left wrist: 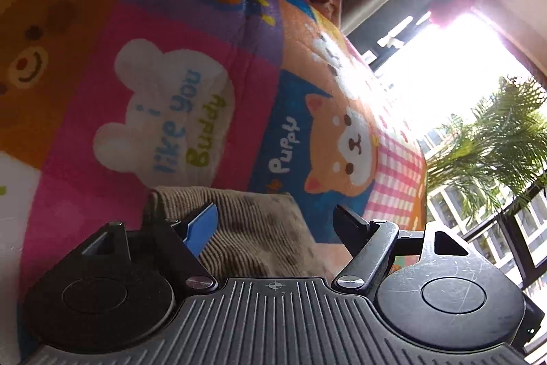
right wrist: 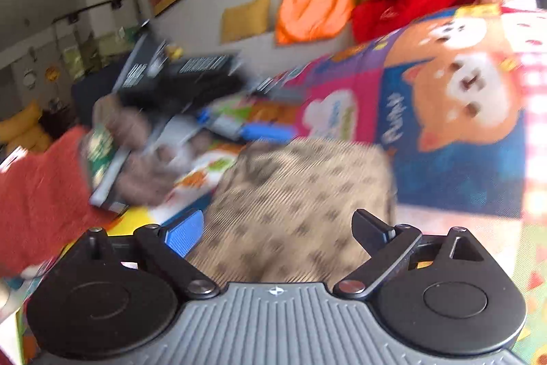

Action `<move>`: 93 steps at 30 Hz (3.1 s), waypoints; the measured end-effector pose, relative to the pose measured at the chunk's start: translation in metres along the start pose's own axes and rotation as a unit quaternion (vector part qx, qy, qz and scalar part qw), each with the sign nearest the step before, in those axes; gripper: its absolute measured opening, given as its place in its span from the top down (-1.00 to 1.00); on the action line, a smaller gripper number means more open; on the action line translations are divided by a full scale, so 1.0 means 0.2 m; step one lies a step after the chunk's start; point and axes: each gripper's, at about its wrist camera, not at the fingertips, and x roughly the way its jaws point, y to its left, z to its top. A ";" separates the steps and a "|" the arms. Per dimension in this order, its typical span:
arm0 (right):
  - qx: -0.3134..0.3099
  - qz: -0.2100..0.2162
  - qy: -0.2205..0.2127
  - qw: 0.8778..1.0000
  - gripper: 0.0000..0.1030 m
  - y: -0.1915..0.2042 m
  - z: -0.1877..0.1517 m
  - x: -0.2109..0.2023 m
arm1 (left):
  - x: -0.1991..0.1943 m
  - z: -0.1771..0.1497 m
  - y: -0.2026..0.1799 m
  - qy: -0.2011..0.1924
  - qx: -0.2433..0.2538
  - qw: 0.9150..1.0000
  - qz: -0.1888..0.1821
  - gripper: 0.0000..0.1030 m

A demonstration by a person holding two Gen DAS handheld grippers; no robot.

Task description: Fold clothes

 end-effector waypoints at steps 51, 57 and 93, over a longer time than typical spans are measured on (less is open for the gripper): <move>0.053 -0.203 0.083 0.974 -1.00 0.29 -0.72 -0.50 | -0.57 -1.53 -0.64 -0.061 0.179 0.908 0.374 -1.00; 0.046 -0.208 0.086 0.973 -1.00 0.31 -0.73 -0.49 | -0.57 -1.53 -0.64 -0.060 0.181 0.907 0.375 -1.00; -0.024 -0.181 0.092 0.979 -1.00 0.27 -0.69 -0.38 | -0.58 -1.53 -0.63 -0.062 0.179 0.910 0.369 -1.00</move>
